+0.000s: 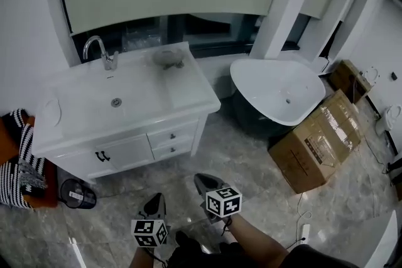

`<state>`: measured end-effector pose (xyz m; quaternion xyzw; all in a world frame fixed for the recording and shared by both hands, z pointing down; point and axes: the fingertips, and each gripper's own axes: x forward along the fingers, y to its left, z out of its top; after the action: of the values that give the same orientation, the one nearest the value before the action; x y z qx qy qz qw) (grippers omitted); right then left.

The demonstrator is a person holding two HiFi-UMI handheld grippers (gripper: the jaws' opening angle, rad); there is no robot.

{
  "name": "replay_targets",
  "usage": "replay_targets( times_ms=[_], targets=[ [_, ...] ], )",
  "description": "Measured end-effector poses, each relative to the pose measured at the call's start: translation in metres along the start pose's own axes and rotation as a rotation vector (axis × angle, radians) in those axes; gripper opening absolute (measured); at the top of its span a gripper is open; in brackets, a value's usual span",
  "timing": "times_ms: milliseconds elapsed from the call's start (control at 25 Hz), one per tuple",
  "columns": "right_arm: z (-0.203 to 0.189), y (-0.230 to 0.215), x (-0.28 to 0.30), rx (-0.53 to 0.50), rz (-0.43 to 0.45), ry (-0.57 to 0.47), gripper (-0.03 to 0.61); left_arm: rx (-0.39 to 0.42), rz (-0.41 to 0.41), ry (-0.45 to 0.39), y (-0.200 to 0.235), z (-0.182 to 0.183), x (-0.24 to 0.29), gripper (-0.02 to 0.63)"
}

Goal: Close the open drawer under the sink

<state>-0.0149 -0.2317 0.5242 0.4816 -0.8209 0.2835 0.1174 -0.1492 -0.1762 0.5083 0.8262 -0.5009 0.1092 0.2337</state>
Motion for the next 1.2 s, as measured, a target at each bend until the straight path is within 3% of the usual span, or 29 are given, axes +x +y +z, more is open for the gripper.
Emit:
replay_targets(
  times_ms=[320, 720, 880, 1200],
  targets=[
    [0.007, -0.018, -0.072, -0.012, 0.076, -0.024, 0.035, 0.03, 0.07, -0.065, -0.063, 0.012, -0.027, 0.015],
    [-0.008, -0.051, -0.183, -0.049, 0.177, -0.045, 0.035, 0.068, 0.153, -0.129, -0.179, -0.006, -0.062, 0.015],
    [-0.031, -0.067, -0.219, -0.047, 0.208, -0.017, 0.034, 0.062, 0.178, -0.166, -0.225, -0.018, -0.077, 0.015],
    [-0.063, -0.064, -0.247, -0.057, 0.272, 0.026, 0.032, 0.017, 0.248, -0.148, -0.26, -0.051, -0.116, 0.015]
  ],
)
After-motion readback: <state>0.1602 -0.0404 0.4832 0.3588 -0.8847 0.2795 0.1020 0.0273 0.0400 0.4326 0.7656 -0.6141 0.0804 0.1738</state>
